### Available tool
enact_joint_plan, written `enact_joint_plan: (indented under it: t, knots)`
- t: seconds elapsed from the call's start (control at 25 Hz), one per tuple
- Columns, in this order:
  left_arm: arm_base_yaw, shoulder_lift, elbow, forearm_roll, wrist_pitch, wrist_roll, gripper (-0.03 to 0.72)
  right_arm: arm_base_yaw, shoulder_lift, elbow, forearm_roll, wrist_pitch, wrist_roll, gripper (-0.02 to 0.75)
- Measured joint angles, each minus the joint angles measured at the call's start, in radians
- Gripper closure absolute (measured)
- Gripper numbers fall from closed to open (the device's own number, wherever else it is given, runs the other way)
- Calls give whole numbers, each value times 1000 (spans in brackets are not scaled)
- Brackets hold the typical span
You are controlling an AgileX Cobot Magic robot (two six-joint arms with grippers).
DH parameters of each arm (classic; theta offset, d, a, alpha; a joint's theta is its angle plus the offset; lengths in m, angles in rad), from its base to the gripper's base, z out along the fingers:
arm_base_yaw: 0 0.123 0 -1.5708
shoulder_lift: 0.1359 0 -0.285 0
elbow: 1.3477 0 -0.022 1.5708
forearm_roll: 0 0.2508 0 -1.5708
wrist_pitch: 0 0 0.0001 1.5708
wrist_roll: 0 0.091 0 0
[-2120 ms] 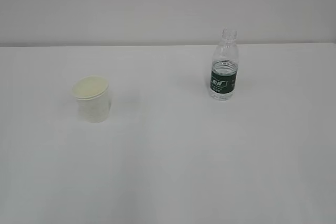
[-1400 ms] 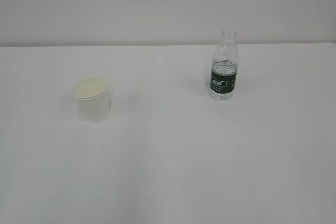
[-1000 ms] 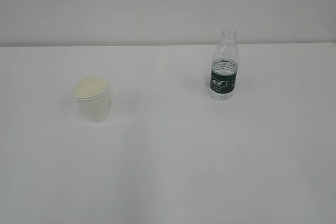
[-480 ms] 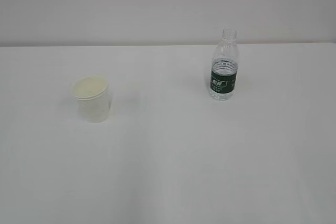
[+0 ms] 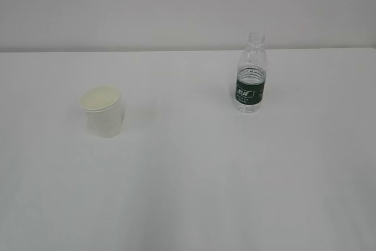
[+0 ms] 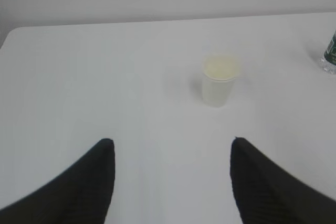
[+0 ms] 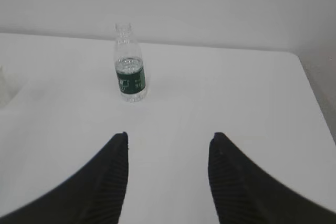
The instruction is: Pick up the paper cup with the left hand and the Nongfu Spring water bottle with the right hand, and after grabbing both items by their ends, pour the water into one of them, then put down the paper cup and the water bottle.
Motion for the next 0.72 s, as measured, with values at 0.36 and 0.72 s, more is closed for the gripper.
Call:
enact_joint_plan:
  t: [0.36, 0.72]
  knots:
    - [0, 166, -29, -51, -221, 0, 201, 0, 200, -2, 117, -296, -2, 365]
    - [0, 283, -27, -83, -560, 0, 207, 0, 329, -2, 128, -550, -41, 365]
